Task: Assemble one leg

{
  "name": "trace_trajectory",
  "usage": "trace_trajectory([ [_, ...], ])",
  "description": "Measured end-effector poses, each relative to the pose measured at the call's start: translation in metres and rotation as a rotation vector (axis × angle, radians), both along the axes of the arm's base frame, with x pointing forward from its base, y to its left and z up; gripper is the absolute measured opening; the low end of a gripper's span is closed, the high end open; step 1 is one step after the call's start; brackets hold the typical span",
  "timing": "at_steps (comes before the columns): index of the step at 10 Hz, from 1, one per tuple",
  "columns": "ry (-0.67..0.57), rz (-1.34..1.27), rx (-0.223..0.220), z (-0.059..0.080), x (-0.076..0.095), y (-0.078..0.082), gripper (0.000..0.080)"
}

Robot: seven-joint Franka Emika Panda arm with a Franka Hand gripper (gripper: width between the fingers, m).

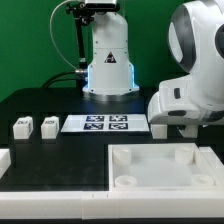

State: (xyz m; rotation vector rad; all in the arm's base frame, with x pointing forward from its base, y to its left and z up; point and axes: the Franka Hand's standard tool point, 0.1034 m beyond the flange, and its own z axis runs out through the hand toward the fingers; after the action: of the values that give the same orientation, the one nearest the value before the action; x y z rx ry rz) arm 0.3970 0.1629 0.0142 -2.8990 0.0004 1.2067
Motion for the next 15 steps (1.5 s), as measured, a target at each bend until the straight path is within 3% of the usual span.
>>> trace_trajectory([
  [1,0.003,0.04,0.047,0.021,0.019,-0.011,0.0288],
  [2,-0.036,0.047,0.07,0.048,0.045,-0.02,0.0289],
  [3,-0.084,0.057,0.086,0.073,0.058,-0.026,0.029],
  [5,-0.124,0.044,0.085,0.116,0.074,-0.038,0.029],
  [6,-0.263,0.035,0.089,0.132,0.092,-0.036,0.029],
  [7,-0.359,0.032,0.088,0.13,0.083,-0.039,0.029],
  [8,-0.452,0.027,0.09,0.124,0.085,-0.039,0.029],
  [9,-0.58,0.03,0.101,0.128,0.096,-0.042,0.029],
  [10,-0.688,0.085,0.145,0.14,0.122,-0.055,0.0291],
  [11,-0.784,0.093,0.152,0.158,0.152,-0.065,0.0291],
  [13,-1.037,0.094,0.153,0.183,0.206,-0.057,0.0291],
  [15,-1.279,0.094,0.146,0.189,0.22,-0.055,0.0291],
])
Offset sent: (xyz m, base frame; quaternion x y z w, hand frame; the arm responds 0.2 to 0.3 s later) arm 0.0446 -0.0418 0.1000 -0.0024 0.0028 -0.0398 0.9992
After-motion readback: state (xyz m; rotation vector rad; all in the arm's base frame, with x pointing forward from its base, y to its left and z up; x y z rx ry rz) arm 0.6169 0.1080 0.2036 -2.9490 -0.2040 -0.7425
